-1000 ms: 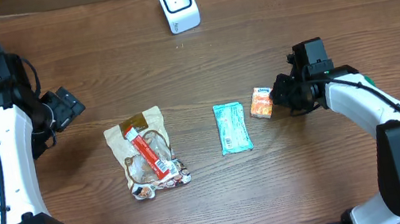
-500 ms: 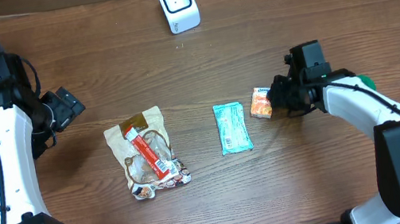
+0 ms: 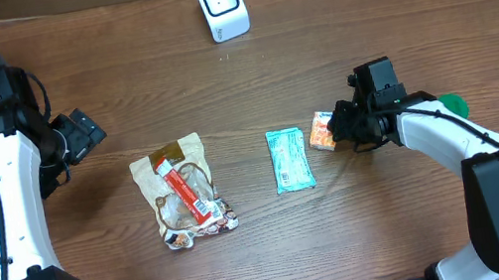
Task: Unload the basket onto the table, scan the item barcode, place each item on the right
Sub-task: 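Grasp the orange Kleenex pack with the right gripper and lift it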
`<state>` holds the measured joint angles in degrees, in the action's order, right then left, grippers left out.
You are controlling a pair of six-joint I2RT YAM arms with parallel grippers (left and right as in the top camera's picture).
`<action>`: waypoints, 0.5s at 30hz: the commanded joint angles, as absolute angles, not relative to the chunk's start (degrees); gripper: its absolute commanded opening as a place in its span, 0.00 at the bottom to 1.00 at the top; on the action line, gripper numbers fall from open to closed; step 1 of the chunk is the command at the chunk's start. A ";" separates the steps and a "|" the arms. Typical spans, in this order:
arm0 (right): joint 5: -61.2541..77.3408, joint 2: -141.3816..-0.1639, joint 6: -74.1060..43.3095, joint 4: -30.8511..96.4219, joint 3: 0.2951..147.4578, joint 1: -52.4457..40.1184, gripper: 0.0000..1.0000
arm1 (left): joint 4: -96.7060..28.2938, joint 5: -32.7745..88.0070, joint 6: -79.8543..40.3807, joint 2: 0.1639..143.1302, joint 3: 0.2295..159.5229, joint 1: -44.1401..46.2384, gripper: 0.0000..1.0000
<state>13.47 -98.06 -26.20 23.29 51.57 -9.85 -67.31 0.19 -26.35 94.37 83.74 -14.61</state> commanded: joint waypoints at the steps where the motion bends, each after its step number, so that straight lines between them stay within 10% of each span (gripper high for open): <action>1: 12.93 -98.19 -29.06 23.90 51.05 -10.17 0.25 | -67.22 -0.05 -25.28 94.39 84.93 -14.22 1.00; 15: 12.93 -99.74 -33.06 24.93 50.94 -10.17 0.21 | -67.22 -0.05 -25.28 94.39 84.93 -14.22 1.00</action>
